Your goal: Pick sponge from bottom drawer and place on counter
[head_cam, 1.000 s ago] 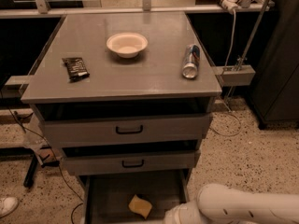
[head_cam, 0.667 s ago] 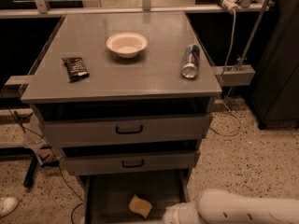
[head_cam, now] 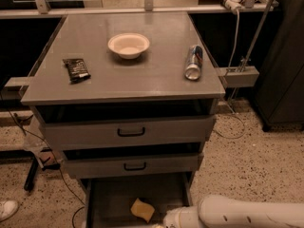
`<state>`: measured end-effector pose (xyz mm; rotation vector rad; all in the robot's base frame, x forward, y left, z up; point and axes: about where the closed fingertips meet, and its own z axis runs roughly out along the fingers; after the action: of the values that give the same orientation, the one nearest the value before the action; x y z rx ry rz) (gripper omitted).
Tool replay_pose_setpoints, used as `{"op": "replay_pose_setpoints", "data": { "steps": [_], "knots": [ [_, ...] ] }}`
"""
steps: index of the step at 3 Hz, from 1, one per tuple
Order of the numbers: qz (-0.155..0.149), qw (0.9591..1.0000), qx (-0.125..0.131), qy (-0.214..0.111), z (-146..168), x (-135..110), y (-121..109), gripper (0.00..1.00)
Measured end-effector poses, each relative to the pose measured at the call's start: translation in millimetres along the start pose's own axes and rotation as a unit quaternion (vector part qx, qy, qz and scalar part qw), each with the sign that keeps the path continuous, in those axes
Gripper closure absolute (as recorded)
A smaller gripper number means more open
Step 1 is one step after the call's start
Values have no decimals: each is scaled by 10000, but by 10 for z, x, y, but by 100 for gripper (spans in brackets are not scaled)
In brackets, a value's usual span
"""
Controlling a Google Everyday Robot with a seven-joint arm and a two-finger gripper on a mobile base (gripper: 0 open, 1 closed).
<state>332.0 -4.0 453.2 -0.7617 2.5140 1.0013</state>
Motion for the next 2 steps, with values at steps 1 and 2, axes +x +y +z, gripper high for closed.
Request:
{"op": "replay_pose_setpoints", "data": {
  "steps": [1, 2],
  "knots": [
    [56, 10000, 4, 19, 193, 32, -12, 0],
    [364, 9991, 165, 165, 554, 232, -70, 0]
  ]
}}
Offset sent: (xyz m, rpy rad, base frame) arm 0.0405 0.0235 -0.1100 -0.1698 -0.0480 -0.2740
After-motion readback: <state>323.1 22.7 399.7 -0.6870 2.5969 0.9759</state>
